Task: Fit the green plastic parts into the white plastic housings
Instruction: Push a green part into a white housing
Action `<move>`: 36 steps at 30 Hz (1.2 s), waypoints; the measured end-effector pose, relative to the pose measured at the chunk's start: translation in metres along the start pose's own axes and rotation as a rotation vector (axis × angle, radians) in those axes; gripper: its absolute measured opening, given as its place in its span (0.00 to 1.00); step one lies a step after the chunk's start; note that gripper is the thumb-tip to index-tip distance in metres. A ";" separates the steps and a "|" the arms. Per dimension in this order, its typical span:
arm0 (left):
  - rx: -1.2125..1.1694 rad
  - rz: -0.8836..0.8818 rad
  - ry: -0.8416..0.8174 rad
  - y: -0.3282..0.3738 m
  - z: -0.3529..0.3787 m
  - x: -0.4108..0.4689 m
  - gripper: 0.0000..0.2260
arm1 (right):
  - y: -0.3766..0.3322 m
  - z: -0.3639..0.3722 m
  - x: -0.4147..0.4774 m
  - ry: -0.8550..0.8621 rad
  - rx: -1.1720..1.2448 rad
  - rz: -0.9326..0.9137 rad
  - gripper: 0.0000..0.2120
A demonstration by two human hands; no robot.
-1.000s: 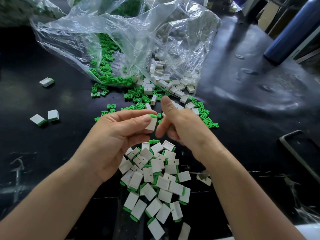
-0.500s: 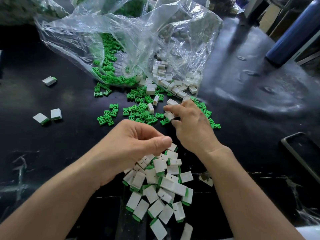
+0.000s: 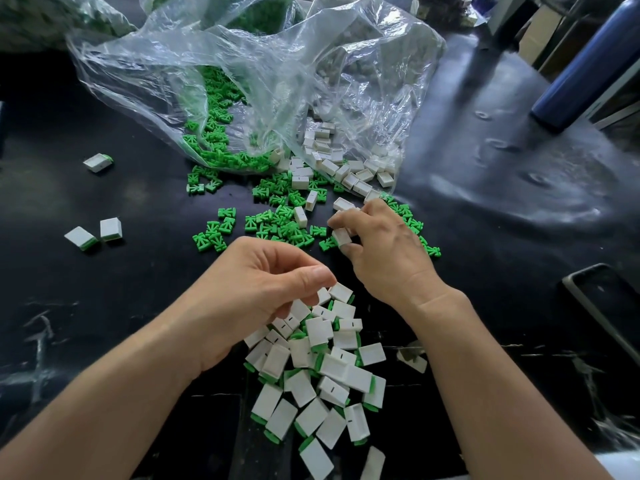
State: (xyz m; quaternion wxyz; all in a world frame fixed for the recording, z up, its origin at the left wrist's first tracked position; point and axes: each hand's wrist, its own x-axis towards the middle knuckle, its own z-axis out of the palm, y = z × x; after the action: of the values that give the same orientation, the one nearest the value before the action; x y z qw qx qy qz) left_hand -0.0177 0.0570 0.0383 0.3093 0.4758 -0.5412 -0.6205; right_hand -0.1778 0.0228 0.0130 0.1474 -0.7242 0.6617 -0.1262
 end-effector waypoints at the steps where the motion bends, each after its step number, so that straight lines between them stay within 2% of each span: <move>1: 0.003 -0.001 0.000 0.000 0.000 0.000 0.15 | 0.000 0.000 0.000 0.006 -0.006 -0.003 0.15; 6: 0.016 -0.024 0.025 -0.002 -0.001 0.001 0.13 | 0.002 -0.003 -0.001 0.025 -0.001 -0.018 0.11; 10: -0.076 -0.035 0.154 -0.005 -0.002 0.005 0.04 | -0.004 -0.010 -0.007 0.184 0.220 -0.075 0.10; 12: -0.156 -0.014 0.214 -0.005 -0.003 0.007 0.09 | -0.013 -0.014 -0.011 0.235 0.384 -0.136 0.11; 15: -0.245 0.001 0.234 -0.003 -0.004 0.007 0.16 | -0.024 -0.009 -0.017 0.267 0.445 -0.270 0.12; 19: -0.177 0.025 0.257 -0.004 -0.003 0.007 0.08 | -0.029 0.000 -0.017 0.234 0.449 -0.344 0.13; 22: -0.174 0.028 0.292 -0.005 -0.004 0.008 0.01 | -0.021 -0.005 -0.014 0.084 0.531 -0.280 0.15; 24: -0.172 0.027 0.315 -0.006 -0.006 0.008 0.03 | -0.015 -0.009 -0.011 0.125 0.515 -0.189 0.11; 26: -0.165 0.025 0.318 -0.005 -0.005 0.008 0.02 | -0.009 -0.007 -0.007 0.226 0.356 -0.069 0.10; 29: -0.164 0.027 0.274 -0.005 -0.003 0.006 0.04 | -0.007 0.004 -0.002 0.139 0.126 0.048 0.13; 33: -0.187 0.041 0.215 -0.003 -0.003 0.004 0.05 | -0.009 0.010 -0.001 0.108 0.042 0.059 0.14; 36: -0.180 0.044 0.198 -0.003 -0.004 0.004 0.08 | -0.009 0.009 0.000 0.098 0.111 0.051 0.08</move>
State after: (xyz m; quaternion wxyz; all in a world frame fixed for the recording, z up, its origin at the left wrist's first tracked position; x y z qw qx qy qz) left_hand -0.0151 0.0530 0.0344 0.4165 0.4930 -0.4603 -0.6096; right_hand -0.1664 0.0240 0.0081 0.1580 -0.6907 0.6785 -0.1939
